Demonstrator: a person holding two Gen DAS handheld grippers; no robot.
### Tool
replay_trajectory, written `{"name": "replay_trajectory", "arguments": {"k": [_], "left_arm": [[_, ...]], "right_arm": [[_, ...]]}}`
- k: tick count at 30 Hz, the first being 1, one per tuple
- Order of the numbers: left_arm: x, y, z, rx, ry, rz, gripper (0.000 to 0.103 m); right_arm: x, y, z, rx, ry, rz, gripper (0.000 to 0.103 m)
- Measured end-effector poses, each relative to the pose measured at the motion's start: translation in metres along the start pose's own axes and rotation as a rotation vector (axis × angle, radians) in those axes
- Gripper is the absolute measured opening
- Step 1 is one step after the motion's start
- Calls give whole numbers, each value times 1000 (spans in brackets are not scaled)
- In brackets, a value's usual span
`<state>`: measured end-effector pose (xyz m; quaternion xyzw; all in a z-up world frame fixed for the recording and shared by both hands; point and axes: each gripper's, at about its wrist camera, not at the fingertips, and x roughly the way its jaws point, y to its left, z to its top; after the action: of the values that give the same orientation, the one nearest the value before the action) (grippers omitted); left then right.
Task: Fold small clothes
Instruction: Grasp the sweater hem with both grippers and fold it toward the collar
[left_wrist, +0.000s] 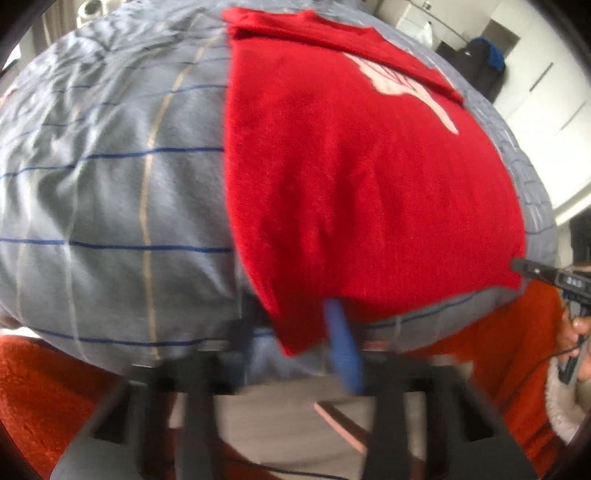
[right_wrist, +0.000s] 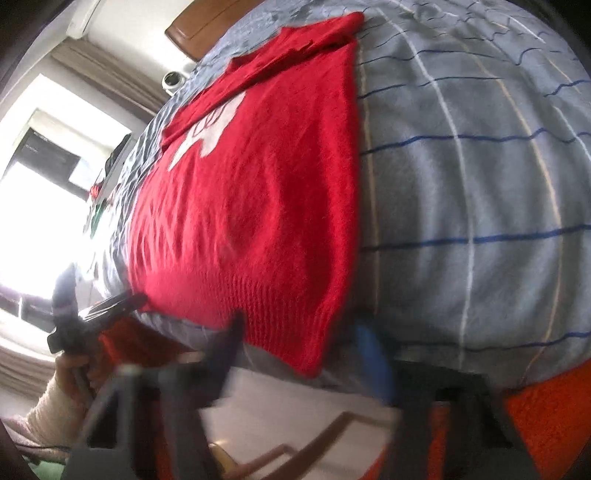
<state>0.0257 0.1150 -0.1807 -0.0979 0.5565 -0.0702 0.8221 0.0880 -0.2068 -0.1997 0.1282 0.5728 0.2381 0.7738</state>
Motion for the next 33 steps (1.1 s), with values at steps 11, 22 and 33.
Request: {"name": "replay_trajectory", "arguments": {"k": [11,22,33], "left_arm": [[-65,21,42,-115,-197,-228,3],[-30,36,215,-125,-315,-136,3],[55,46,327,-162,-242,26,5]], "right_arm": [[-51,8,19,13,-157,133,6],[-44,23,191,-35,-386,103,5],[34,-12,324,42,-371,1,5]]}}
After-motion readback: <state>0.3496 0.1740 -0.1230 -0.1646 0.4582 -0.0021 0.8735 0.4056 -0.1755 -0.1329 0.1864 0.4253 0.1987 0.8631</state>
